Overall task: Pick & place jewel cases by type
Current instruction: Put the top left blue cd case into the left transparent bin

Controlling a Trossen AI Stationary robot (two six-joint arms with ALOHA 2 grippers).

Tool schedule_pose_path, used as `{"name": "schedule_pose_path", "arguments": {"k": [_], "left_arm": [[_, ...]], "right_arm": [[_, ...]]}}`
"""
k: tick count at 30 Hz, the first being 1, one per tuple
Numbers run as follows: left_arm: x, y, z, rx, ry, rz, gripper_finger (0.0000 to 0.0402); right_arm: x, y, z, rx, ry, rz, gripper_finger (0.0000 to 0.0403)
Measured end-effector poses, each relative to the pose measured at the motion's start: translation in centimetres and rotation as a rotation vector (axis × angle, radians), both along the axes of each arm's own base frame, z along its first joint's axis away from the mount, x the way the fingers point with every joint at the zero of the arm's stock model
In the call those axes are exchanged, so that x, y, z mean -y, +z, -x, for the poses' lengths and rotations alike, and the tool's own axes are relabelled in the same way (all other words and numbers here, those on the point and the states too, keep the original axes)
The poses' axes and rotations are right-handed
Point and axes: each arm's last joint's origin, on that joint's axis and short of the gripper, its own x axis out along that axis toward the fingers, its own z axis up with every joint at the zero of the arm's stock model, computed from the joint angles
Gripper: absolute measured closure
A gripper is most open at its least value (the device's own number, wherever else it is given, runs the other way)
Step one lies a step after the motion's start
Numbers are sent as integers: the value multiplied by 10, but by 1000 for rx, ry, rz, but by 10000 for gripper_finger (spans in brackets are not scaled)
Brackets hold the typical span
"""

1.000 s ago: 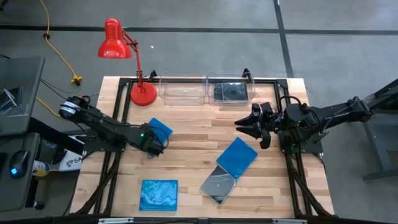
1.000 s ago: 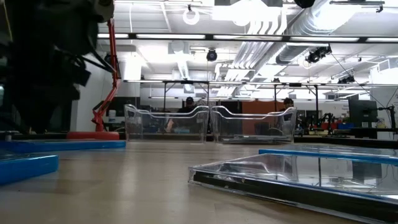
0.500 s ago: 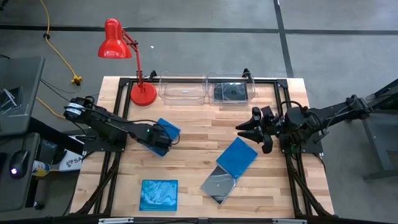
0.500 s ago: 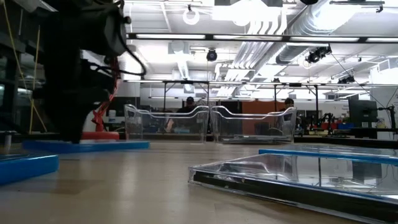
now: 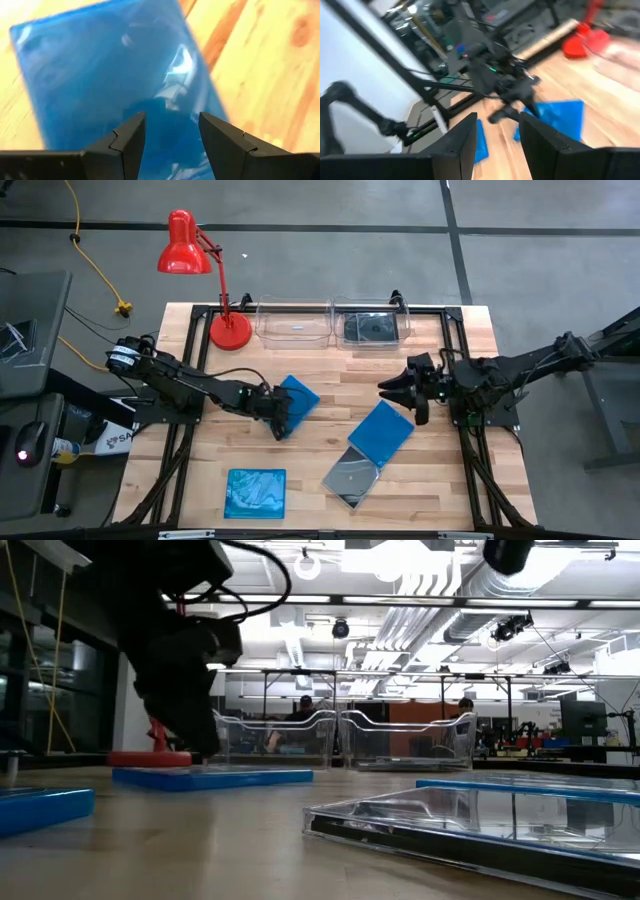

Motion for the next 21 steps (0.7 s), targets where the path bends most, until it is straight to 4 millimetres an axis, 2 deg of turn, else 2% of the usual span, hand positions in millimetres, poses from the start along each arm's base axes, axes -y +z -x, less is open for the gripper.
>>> {"name": "schedule_pose_path", "arguments": {"k": [8,12,15,21], "left_arm": [[3,5,-7,77,-98,12,220],[0,0,1,-1,70,34,220],[-3,-4,8,-53,180,20,220],[-6,3,5,-26,238,-75,220]], "right_arm": [[3,-51,-5,-101,-150,-97,274],[2,-71,-5,-72,-128,-143,274],[2,-79,-4,-9,-98,-206,274],[1,-89,-1,50,-56,-237,274]]}}
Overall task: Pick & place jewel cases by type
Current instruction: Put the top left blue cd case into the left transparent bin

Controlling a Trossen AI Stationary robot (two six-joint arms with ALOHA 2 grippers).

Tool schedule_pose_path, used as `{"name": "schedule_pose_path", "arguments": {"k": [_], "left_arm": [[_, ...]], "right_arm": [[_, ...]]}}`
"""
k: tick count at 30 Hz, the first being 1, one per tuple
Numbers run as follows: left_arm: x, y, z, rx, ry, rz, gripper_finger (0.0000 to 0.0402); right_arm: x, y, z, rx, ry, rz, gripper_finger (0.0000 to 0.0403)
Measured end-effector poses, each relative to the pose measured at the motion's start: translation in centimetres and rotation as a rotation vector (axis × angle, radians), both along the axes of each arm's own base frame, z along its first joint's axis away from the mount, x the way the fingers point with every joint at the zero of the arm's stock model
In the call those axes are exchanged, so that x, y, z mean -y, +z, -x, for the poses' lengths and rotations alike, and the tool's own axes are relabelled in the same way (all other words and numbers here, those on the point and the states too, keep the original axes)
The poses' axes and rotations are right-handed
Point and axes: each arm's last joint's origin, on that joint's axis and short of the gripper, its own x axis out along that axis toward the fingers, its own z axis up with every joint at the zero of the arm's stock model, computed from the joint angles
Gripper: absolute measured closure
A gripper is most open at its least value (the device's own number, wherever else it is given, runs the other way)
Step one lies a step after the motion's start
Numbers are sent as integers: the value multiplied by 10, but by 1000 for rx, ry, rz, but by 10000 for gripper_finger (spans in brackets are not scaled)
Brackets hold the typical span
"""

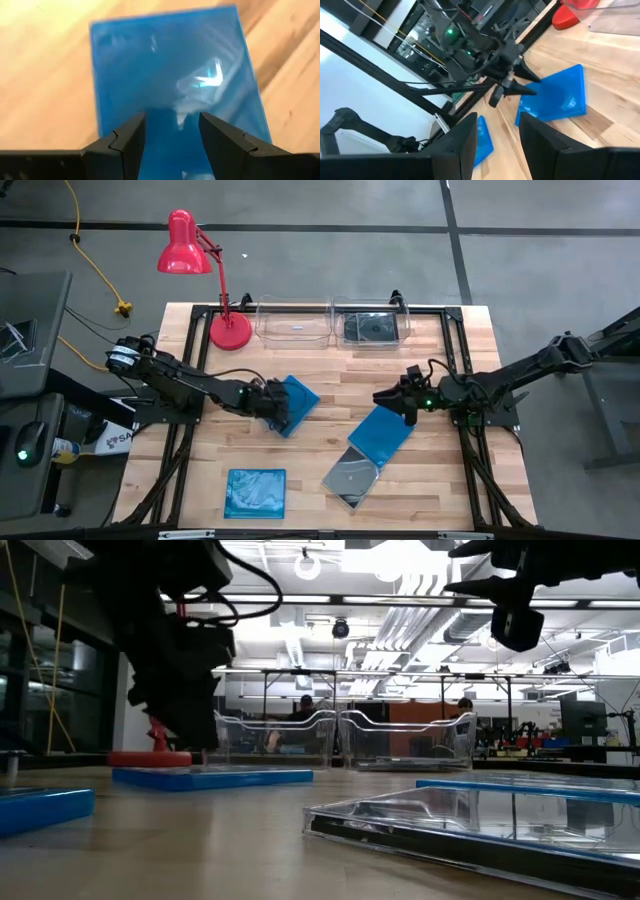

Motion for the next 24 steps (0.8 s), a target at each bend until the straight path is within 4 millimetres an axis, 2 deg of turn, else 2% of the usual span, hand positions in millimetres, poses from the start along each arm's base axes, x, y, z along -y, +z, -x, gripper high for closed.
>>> {"name": "schedule_pose_path", "arguments": {"k": [6,10,16,24], "left_arm": [[-6,9,1,-34,87,-143,220],[-15,5,1,-87,86,-172,220],[-23,-15,-7,-190,0,-32,220],[-20,-23,-25,-112,-123,-3,220]], "right_arm": [[0,-2,0,-6,1,5,274],[0,-2,0,-7,-3,14,274],[1,-2,0,-7,-16,20,274],[1,-2,0,-12,-17,18,274]]}}
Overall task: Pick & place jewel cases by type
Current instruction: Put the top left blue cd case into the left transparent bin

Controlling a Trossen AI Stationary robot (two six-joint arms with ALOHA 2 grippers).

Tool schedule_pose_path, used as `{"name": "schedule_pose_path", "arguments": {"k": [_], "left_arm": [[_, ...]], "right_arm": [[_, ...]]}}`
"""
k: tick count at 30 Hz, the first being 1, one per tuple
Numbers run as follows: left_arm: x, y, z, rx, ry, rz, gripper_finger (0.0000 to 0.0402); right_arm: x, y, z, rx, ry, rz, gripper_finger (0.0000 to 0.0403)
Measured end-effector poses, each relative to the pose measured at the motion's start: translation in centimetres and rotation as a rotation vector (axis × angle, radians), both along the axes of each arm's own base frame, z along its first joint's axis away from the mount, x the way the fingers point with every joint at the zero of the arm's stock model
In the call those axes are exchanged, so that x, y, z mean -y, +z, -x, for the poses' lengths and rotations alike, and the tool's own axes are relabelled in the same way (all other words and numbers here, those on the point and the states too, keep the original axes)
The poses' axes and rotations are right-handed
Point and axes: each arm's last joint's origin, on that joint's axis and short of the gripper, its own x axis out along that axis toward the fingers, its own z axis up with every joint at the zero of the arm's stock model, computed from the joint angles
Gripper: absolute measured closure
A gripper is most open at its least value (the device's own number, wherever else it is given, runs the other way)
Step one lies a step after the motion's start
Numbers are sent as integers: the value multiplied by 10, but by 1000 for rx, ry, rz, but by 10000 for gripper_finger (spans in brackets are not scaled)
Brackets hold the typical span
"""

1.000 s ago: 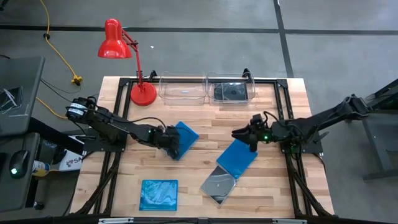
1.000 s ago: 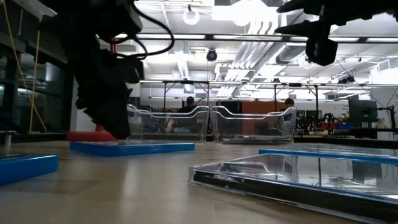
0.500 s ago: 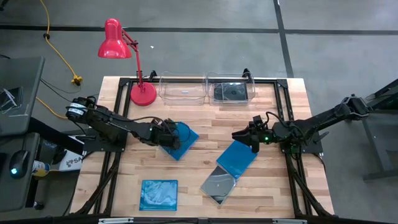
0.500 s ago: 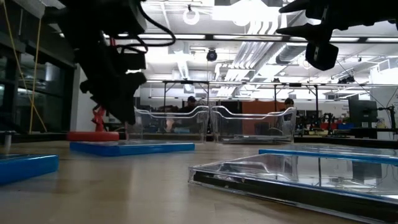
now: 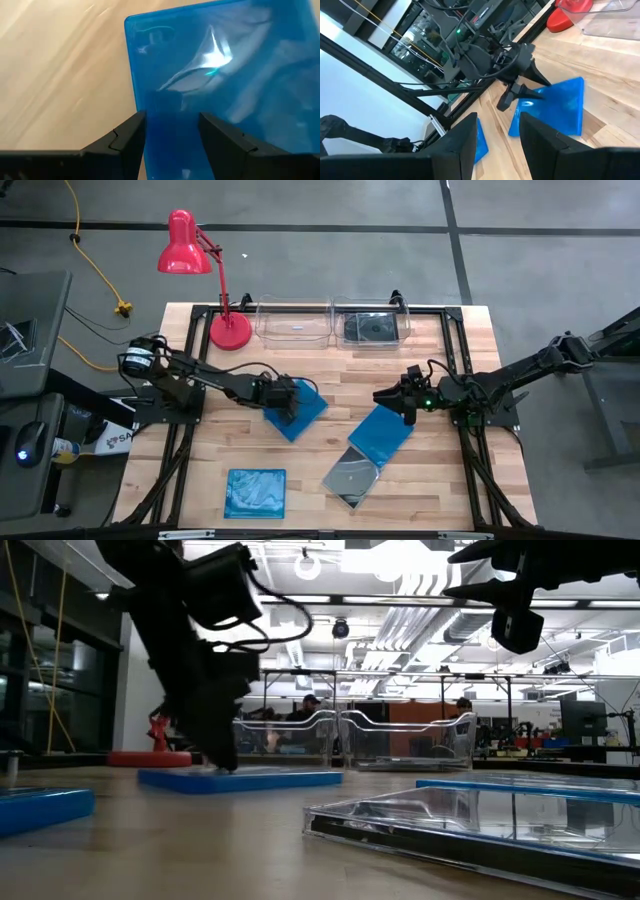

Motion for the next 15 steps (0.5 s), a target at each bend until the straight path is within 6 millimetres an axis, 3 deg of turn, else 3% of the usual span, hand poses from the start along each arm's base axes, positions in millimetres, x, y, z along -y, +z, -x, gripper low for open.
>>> {"name": "schedule_pose_path", "arguments": {"k": [7,15], "left_arm": [[6,0,-23,166,-248,13,220],[11,-6,-40,288,-417,35,220]], "right_arm": [[0,-3,0,-25,-4,-28,274],[1,-21,1,-186,-70,-116,274]]}}
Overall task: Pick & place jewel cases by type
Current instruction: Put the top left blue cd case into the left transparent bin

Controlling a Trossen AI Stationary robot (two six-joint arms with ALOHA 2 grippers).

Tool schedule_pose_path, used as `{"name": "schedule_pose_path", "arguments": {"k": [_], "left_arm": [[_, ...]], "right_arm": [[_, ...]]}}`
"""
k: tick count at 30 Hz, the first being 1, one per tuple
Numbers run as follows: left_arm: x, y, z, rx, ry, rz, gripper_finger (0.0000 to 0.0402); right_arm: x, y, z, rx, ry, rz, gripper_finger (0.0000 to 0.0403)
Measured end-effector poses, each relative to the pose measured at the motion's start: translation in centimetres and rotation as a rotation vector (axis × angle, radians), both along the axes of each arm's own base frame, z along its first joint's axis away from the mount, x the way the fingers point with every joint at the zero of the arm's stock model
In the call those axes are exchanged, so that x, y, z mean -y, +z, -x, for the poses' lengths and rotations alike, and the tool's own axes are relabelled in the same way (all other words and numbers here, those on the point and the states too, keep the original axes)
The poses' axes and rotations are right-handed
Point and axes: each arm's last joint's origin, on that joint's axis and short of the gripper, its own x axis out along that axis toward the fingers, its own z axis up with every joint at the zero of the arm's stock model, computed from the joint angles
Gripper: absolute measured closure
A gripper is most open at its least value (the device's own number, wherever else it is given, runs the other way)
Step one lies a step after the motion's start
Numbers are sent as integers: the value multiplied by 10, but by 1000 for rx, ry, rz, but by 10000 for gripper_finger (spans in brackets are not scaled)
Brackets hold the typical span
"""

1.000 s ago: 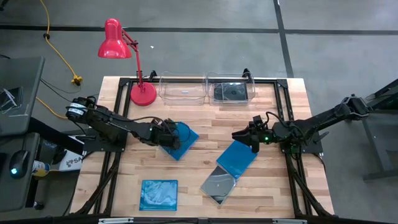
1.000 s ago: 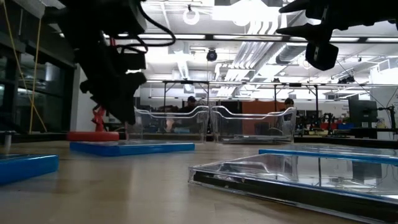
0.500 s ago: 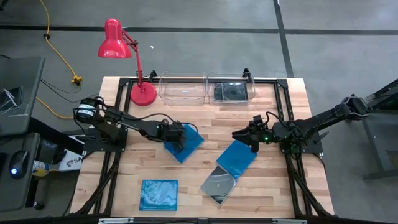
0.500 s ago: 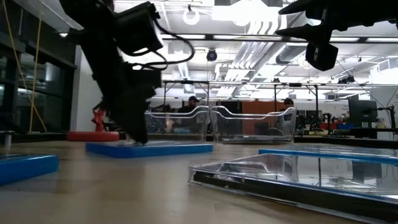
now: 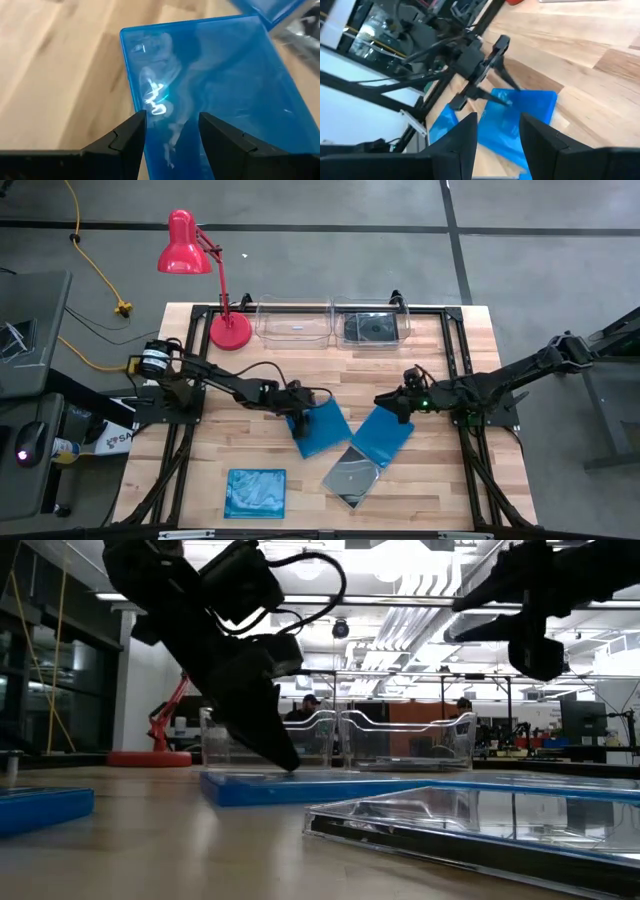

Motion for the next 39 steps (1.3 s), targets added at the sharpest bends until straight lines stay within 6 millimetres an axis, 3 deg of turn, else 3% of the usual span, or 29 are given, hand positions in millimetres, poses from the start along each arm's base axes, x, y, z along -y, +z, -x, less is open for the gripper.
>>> {"name": "schedule_pose_path", "arguments": {"k": [5,12,20,25,31,36,39], "left_arm": [[0,1,-4,38,-15,-24,220],[-18,25,-21,123,30,-13,220],[-46,67,-39,146,100,285,220],[-42,105,-22,236,131,313,220],[-27,141,20,187,236,226,220],[-4,153,53,103,333,181,220],[13,151,61,80,388,183,220]], "right_arm": [[-2,-8,-8,-29,-5,34,274],[-3,-30,-20,-142,51,28,274],[1,-41,-36,-122,93,-44,274],[8,-41,-39,-115,113,-70,274],[16,-38,-43,-147,173,-74,274],[21,-18,-55,-227,208,8,274],[26,0,-61,-311,210,65,274]]}}
